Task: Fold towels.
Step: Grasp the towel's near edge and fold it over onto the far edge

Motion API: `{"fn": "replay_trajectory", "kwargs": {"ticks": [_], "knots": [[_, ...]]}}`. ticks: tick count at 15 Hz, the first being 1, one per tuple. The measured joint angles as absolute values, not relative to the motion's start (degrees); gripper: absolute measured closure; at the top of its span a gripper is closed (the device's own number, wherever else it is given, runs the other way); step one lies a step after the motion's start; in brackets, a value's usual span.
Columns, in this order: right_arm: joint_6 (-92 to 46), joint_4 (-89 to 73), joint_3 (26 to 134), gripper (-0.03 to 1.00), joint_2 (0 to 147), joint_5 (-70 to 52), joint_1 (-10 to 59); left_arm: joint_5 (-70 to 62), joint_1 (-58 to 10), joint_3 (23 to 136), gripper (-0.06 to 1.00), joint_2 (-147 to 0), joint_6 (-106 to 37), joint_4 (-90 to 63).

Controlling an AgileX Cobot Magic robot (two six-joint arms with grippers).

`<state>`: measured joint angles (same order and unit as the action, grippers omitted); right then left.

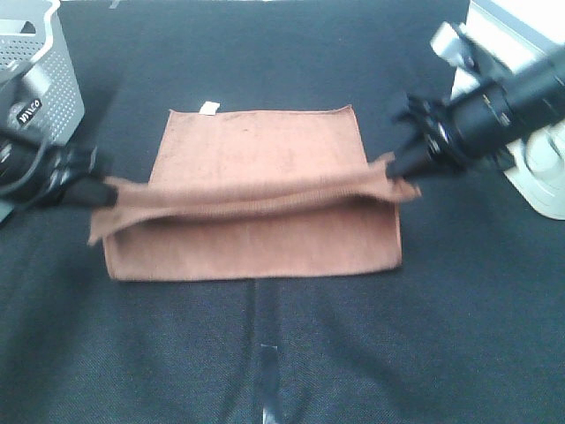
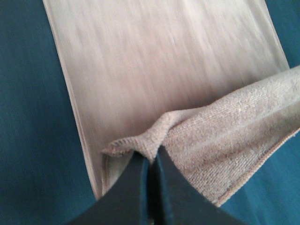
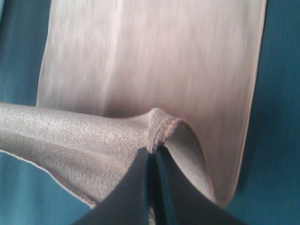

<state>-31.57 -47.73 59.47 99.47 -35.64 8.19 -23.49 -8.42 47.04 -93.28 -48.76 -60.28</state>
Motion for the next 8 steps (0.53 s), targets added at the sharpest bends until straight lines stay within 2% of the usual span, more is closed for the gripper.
{"fn": "replay_trajectory", "kwargs": {"ticks": [7, 8], "knots": [[-19.8, -33.3, 98.8, 0.97, 125.4, -42.1, 8.2, -22.5, -8.4, 79.2, 0.94, -118.3, -47.4, -56.7], [-19.8, -33.3, 98.8, 0.97, 125.4, -42.1, 8.2, -22.5, -8.4, 79.2, 0.94, -118.3, -47.4, -56.7]]}}
